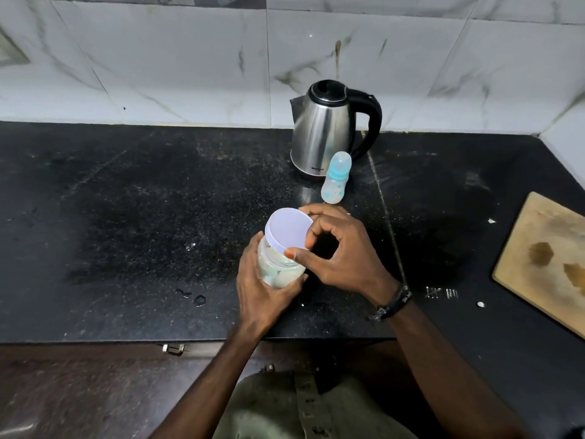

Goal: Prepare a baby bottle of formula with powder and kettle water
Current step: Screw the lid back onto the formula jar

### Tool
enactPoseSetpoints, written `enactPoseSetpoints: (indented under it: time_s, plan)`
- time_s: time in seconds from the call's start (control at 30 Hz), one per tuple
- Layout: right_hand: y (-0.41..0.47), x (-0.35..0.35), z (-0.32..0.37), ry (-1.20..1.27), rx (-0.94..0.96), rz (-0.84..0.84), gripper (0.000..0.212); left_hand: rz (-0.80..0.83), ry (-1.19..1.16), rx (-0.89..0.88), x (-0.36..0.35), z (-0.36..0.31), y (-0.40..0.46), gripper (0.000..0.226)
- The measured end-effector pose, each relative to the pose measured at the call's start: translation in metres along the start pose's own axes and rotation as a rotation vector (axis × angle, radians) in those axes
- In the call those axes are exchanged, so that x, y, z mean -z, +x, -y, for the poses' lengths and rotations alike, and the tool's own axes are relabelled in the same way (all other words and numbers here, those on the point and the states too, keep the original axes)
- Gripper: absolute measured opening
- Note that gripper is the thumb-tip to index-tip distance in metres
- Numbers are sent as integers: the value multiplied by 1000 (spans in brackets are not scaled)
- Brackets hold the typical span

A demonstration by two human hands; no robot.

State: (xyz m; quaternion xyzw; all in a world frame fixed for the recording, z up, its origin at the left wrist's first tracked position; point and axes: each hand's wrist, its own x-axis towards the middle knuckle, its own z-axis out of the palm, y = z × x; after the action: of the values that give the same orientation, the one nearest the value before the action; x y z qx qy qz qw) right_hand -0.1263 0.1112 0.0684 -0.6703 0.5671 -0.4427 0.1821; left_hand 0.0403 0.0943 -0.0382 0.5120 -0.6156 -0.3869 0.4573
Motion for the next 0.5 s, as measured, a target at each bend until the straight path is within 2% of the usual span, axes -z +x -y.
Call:
enactPoseSetpoints:
  time_s: [0.2,0.5]
  plan:
    - [3,14,9,-217,37,182,36,27,-61,-30,-11,-5,1,100]
    - [6,30,14,-412,-16,508,76,57,-28,-33,-16,2,-1,106]
